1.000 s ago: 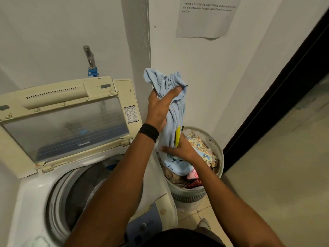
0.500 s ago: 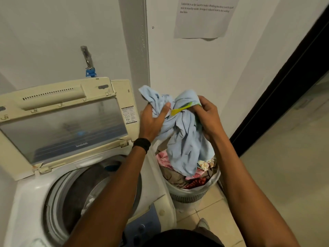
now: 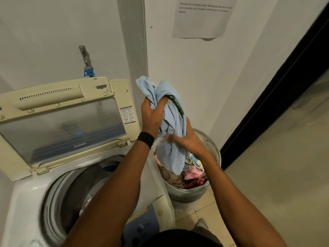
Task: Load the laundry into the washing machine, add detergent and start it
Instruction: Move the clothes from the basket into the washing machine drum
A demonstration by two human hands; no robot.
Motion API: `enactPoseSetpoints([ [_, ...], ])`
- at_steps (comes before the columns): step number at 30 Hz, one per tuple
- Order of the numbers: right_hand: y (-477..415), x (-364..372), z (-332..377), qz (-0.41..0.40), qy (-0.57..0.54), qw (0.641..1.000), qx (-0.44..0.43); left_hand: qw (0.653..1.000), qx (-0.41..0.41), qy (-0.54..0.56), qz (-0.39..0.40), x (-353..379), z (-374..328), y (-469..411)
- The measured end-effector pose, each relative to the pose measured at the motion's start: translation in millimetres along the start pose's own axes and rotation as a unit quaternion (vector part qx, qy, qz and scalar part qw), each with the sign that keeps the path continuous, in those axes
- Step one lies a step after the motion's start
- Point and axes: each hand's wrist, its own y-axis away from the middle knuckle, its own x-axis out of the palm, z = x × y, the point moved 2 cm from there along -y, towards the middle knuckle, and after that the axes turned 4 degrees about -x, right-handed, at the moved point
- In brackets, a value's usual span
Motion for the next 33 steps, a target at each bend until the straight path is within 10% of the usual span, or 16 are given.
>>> enactPoseSetpoints([
  [5,14.8,-4.8,-60.8,0.005,0.093,0.99,0.104,1.0,-0.001,-0.005,-0.031,-16.9,-3.2,-19.7],
  [12,-14.3,-54.9,38.2,-0.122,-0.162,0.979,-0.015,0.993,-0.027,-0.087,-0.07,-45.8,45.0,-2.3],
  [21,-26.8,-18.4,81.4,-0.133,-0.156,0.979,0.013,0.982,-0.038,-0.067,0.173,-9.7,20.8,16.5],
  [26,-24.9,2.7,80.8,-0.072,-0.301,0.947,0.088,0.99,-0.006,-0.121,0.068,-28.3,18.0,15.1],
  [33,-21.4,91.2,80.7,0.016,-0.146,0.989,-0.031,0.99,-0.004,-0.141,-0.02,-115.3,9.8,51.1],
])
